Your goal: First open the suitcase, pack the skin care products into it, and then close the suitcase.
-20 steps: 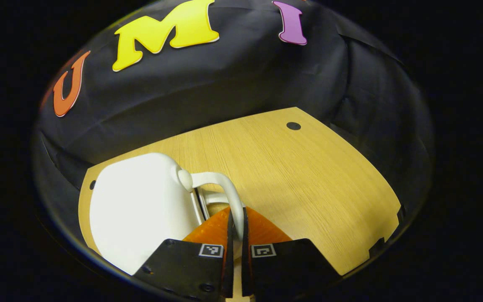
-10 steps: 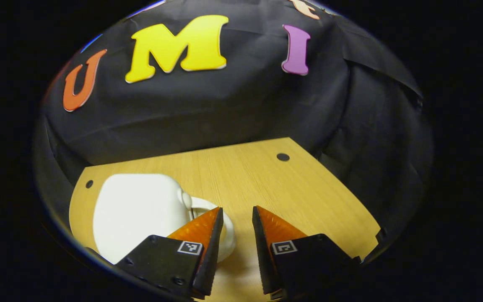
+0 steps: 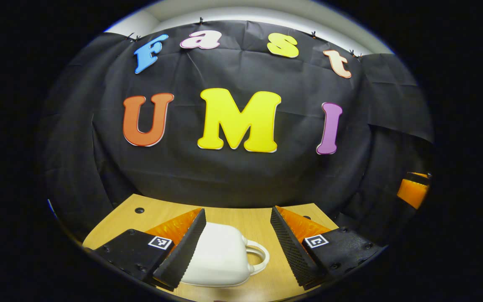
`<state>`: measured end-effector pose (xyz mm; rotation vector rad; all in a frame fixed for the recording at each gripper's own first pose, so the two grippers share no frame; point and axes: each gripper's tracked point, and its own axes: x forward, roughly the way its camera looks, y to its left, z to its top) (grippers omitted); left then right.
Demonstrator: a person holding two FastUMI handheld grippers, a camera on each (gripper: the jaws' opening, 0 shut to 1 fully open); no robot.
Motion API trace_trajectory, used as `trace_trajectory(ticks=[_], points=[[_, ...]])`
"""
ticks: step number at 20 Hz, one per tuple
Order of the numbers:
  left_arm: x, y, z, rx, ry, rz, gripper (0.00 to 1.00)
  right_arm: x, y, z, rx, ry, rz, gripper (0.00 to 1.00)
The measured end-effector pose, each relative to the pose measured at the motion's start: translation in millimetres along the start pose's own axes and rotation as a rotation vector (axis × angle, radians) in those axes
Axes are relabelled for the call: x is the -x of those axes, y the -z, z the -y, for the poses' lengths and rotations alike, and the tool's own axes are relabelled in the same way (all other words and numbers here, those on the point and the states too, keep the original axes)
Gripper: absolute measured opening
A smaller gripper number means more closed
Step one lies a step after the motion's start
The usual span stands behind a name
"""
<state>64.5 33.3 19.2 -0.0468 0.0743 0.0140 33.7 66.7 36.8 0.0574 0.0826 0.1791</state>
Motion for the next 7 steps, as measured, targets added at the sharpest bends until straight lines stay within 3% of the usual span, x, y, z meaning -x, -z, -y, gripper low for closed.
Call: trace_trajectory(ticks=[7], points=[[44.3, -39.9, -52.3, -0.024, -0.041, 0.059, 0.99, -24.6, -6.4, -54.7, 0.006, -0.014, 0.03, 0.79]])
